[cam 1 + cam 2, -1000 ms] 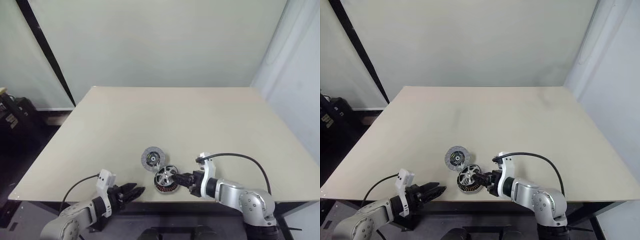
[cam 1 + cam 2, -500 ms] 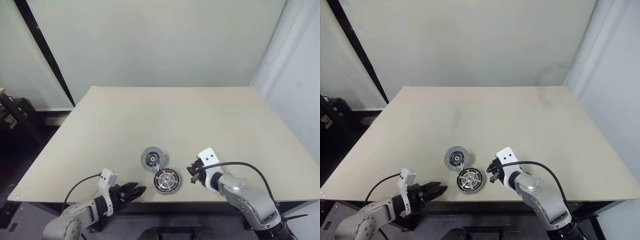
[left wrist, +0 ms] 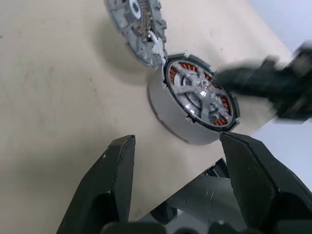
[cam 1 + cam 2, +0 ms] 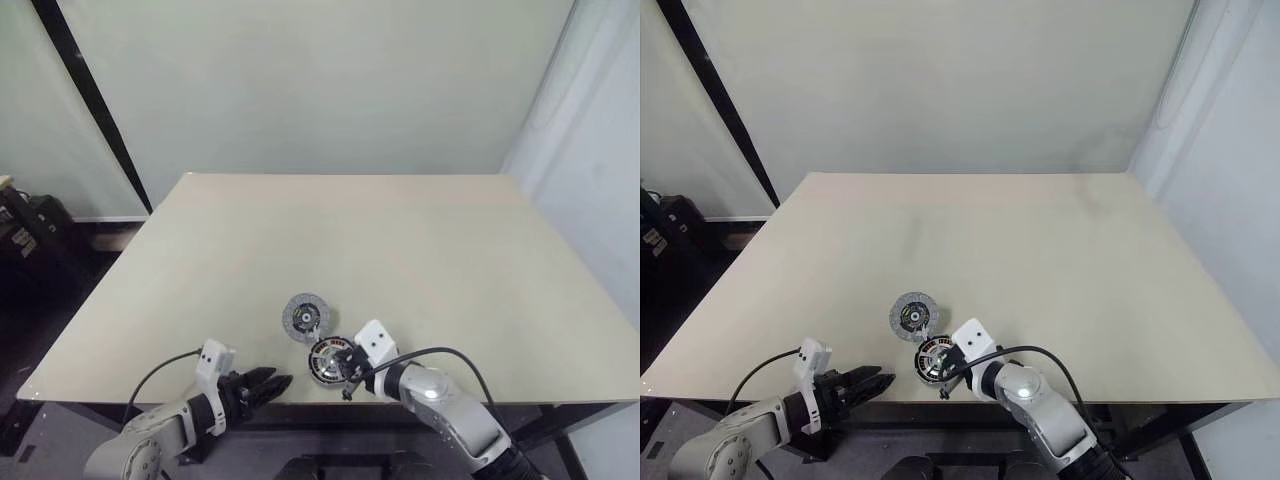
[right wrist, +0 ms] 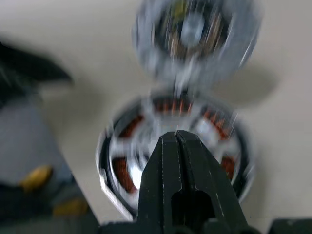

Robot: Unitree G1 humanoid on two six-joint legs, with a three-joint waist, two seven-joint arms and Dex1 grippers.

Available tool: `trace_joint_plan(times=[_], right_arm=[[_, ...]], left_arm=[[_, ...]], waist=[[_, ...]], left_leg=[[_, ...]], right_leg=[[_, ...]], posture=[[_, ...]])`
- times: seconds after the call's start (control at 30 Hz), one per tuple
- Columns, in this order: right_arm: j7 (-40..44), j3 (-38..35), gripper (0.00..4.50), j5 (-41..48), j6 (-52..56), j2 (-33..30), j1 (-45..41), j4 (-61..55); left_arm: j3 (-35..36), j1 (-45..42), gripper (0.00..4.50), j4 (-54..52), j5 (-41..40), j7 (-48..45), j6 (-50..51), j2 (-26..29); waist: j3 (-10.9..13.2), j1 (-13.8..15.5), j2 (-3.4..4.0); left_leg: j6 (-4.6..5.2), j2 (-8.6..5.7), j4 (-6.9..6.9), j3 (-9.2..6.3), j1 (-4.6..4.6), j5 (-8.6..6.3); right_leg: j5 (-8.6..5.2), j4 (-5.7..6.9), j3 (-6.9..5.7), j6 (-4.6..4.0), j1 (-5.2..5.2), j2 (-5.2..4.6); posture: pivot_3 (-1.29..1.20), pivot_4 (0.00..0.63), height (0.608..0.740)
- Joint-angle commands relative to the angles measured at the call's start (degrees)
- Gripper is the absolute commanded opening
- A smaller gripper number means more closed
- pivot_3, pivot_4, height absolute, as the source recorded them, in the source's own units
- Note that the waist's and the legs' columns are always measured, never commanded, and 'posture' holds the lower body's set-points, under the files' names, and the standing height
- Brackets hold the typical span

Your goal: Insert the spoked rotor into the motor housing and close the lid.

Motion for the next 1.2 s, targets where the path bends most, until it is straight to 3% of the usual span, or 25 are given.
trace_joint_plan(times=[0.03,0.17,0.3,0.37,0.47,0.6,0.63,0.83,1.2], right_arm=[[0.7,0.3,0.02,-2.2,-1.6,0.2,0.1,1.8],[2.0,-2.2,0.02,-0.6,-0.3,0.2,0.1,-3.1],[3.3,-3.1,1.26,-0.5,2.4,-1.2,-1.1,-8.5],[5.9,-1.7,1.95,-1.8,5.2,-4.6,-2.7,-12.2],[10.9,1.8,1.97,-4.3,8.8,-11.6,-6.0,-17.3],[17.3,7.8,1.97,-9.4,12.7,-20.7,-12.4,-21.5],[18.5,9.0,1.97,-10.5,13.2,-22.1,-13.7,-21.8],[25.8,15.2,1.97,-14.5,15.3,-25.5,-20.7,-22.2],[30.0,21.7,1.97,-21.5,13.4,-21.5,-25.4,-17.1]], left_arm=[[1.3,-0.3,2.93,-3.1,-0.7,0.3,0.0,0.9],[2.0,-0.2,2.93,-3.9,-1.0,0.8,0.0,0.9],[2.5,-0.8,2.93,-3.9,-1.9,0.8,1.2,0.9],[3.2,-2.2,2.53,-3.5,-3.7,2.0,4.8,1.3],[3.7,-4.5,1.70,-3.5,-4.8,5.0,10.4,2.3],[2.6,-7.6,0.20,-2.9,-3.5,8.6,14.6,3.0],[2.3,-8.1,0.02,-2.8,-3.4,9.0,15.3,3.0],[0.8,-10.6,0.02,-2.3,-2.2,10.9,17.1,2.7],[-0.3,-10.2,0.02,-2.6,-1.5,11.8,16.7,1.9]], waist=[[0.0,0.0,-0.02],[0.0,0.0,-0.02],[0.0,0.0,-0.02],[0.0,0.0,-0.02],[0.0,0.0,-0.02],[0.0,0.0,-0.02],[0.0,0.0,-0.03],[0.0,0.0,-0.08],[0.0,0.0,-0.11]], left_leg=[[0.00,0.01,-0.01,0.00,0.06,0.00],[-0.19,0.06,0.00,-0.01,0.07,-0.11],[-0.14,0.01,0.04,-0.01,0.02,-0.08],[-0.09,0.01,0.05,-0.01,0.02,-0.05],[0.01,0.00,0.08,-0.02,0.01,0.01],[0.01,0.01,0.12,-0.01,0.04,0.01],[0.01,0.01,0.11,-0.02,0.04,0.01],[0.02,-0.01,0.01,-0.03,0.02,0.01],[0.02,-0.04,0.07,-0.07,0.04,0.02]], right_leg=[[0.00,0.01,-0.01,0.00,0.04,0.00],[0.00,0.03,-0.02,0.00,0.04,0.04],[0.00,0.02,0.00,0.00,0.03,0.03],[0.00,0.02,0.00,0.00,0.03,0.03],[0.00,0.02,-0.02,0.01,0.04,0.03],[0.00,0.03,-0.04,0.01,0.05,0.03],[0.00,0.02,-0.05,0.01,0.06,0.03],[0.01,0.03,-0.05,0.02,0.05,0.03],[0.02,0.05,-0.06,0.02,0.09,0.03]], posture=[[0.00,0.000,0.740],[0.00,0.000,0.740],[0.00,0.000,0.740],[0.00,0.000,0.740],[0.00,0.000,0.740],[0.00,0.000,0.740],[0.00,0.000,0.740],[0.00,0.000,0.740],[0.00,0.000,0.740]])
